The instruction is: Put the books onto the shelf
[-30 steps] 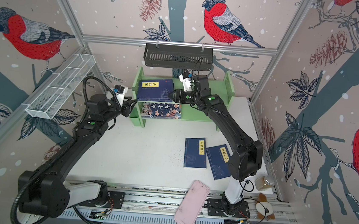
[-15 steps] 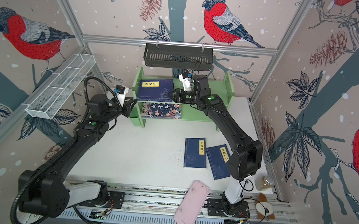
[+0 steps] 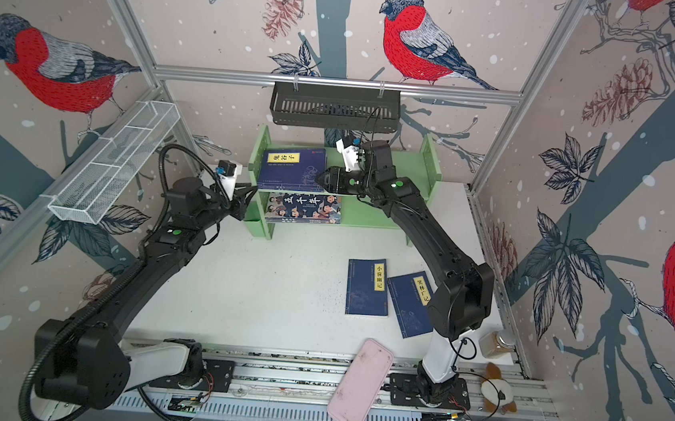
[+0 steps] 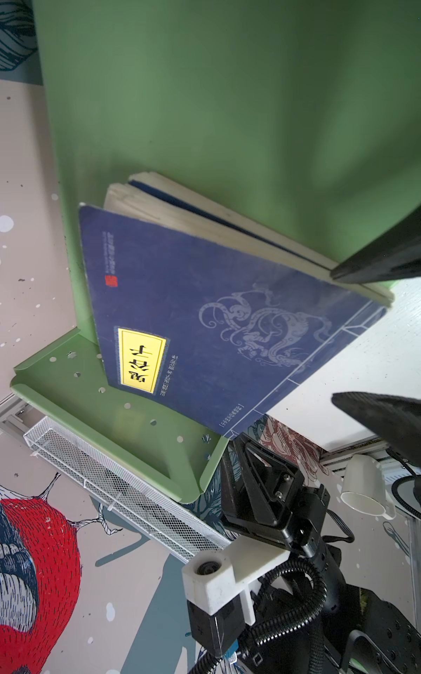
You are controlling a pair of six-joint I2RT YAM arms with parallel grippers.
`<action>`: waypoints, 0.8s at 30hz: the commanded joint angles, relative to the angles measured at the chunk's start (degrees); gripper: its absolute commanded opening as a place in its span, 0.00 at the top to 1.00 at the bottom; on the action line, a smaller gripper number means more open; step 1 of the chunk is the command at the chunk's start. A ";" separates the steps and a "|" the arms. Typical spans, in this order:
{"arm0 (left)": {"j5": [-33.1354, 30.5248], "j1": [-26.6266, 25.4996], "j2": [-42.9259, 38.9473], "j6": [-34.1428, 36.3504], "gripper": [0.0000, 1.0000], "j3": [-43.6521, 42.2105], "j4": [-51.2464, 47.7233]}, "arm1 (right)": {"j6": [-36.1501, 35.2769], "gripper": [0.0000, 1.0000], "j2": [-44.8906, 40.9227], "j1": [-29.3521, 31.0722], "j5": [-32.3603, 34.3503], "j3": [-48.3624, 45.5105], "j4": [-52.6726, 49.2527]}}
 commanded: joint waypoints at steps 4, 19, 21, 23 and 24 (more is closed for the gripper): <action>-0.53 -0.11 -0.29 -0.23 0.62 0.29 1.98 | -0.46 0.50 -0.09 0.04 -0.38 0.60 0.91; 9.14 -0.11 -6.87 -3.17 0.37 4.68 -25.94 | 1.89 0.48 -30.99 1.38 26.59 -35.56 7.40; 13.43 -0.02 -7.82 -6.39 0.36 2.45 -26.32 | 4.59 0.47 -37.97 2.23 29.74 -43.54 9.00; 16.88 0.07 -8.46 -9.84 0.35 -0.72 -24.84 | 7.72 0.47 -42.95 2.74 32.07 -52.56 10.89; 18.07 0.15 -8.67 -11.05 0.35 -1.97 -23.75 | 8.88 0.46 -44.23 2.76 32.31 -55.57 11.34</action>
